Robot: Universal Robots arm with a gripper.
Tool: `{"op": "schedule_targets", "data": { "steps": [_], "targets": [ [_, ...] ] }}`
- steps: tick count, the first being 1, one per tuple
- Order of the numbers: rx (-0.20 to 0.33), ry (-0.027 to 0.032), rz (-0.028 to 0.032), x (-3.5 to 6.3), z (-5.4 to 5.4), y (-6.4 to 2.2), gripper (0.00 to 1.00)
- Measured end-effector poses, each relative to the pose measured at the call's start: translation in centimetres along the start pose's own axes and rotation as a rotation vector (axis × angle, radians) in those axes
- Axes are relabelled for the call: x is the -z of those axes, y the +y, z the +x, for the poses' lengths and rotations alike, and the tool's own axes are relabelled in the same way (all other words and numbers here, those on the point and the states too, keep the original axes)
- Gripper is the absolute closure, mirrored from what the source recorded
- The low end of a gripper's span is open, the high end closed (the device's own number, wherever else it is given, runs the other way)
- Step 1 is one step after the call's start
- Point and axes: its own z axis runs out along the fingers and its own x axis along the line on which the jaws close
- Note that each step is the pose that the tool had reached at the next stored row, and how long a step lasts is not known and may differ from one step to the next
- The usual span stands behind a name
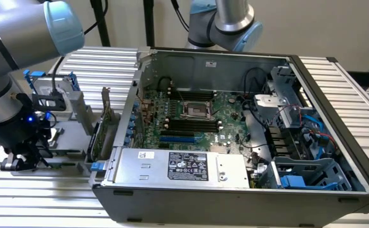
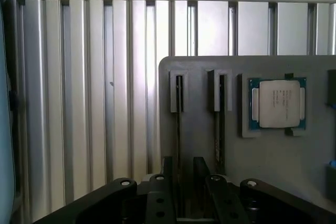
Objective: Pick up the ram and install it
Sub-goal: 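Pick up the ram and move it above insertion slot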
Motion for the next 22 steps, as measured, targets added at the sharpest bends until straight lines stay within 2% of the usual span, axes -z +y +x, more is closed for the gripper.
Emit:
{"op": "schedule_targets", "data": {
  "steps": [6, 22],
  "targets": [
    [0.007, 0.0003, -0.0003, -0.88, 0.0, -0.10, 0.69],
    [0.028, 0.0010, -0.0013, -1.40, 0.0, -0.35, 0.71]
  ]
}}
